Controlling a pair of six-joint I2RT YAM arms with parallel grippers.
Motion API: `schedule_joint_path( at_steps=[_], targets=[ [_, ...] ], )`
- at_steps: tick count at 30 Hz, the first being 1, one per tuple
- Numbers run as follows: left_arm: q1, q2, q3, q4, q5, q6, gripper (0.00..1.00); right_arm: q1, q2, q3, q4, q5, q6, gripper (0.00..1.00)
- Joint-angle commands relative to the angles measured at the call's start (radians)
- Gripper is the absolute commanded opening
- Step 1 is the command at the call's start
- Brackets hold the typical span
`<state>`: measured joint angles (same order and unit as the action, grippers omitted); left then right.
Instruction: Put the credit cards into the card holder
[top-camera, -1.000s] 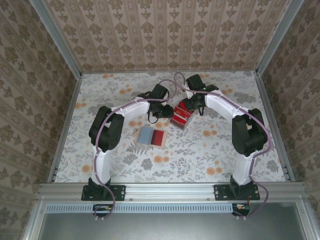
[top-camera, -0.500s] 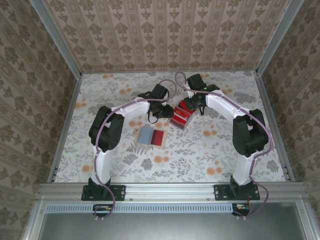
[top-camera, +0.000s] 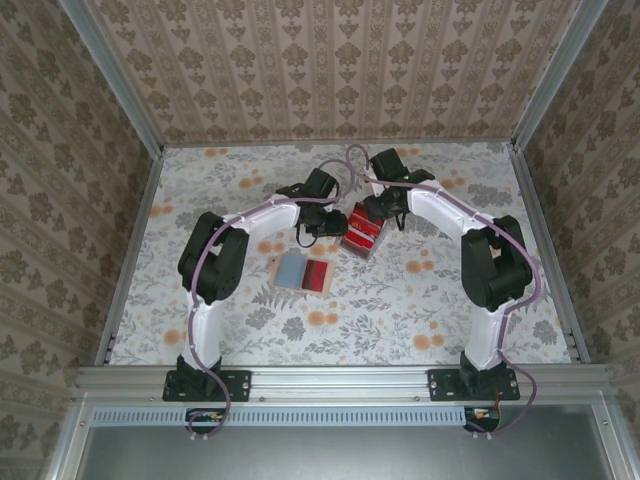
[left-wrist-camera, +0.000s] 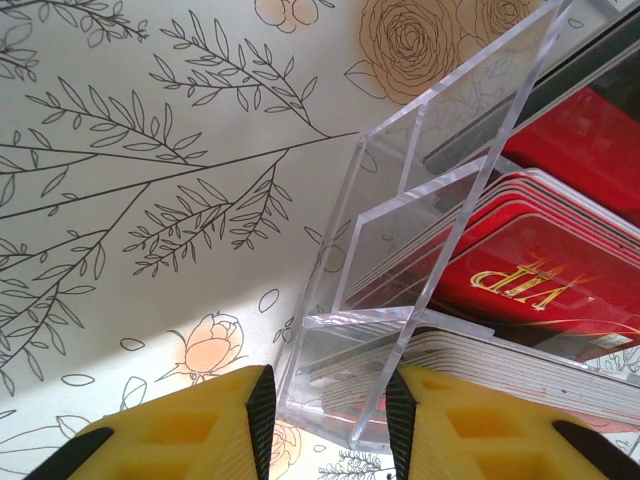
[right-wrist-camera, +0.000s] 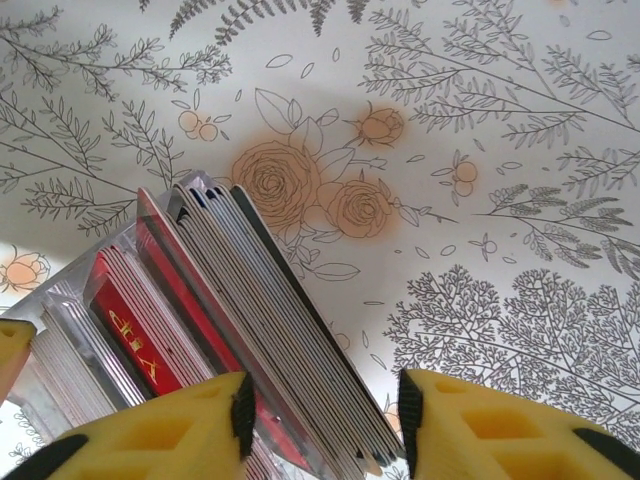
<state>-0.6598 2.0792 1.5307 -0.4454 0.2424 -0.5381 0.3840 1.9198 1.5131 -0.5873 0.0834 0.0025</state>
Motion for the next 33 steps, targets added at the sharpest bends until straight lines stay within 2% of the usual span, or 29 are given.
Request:
schedule_joint_path(
  at_steps=[1,10,24,33],
  targets=[
    [-0.010,0.045,-0.003,-0.086,0.008,0.003,0.37,0.014,0.050,0.060,-0.038,0.028,-0.011,0.49],
    [-0.009,0.041,-0.016,-0.079,0.003,0.006,0.37,0.010,0.080,0.076,-0.033,0.111,-0.005,0.49],
    [-0.009,0.047,-0.015,-0.079,0.012,0.006,0.37,-0.004,-0.004,0.029,-0.011,0.114,-0.001,0.45],
    [-0.010,0.040,-0.023,-0.079,0.013,0.003,0.37,-0.004,-0.018,0.021,-0.009,0.085,-0.002,0.35]
  ],
)
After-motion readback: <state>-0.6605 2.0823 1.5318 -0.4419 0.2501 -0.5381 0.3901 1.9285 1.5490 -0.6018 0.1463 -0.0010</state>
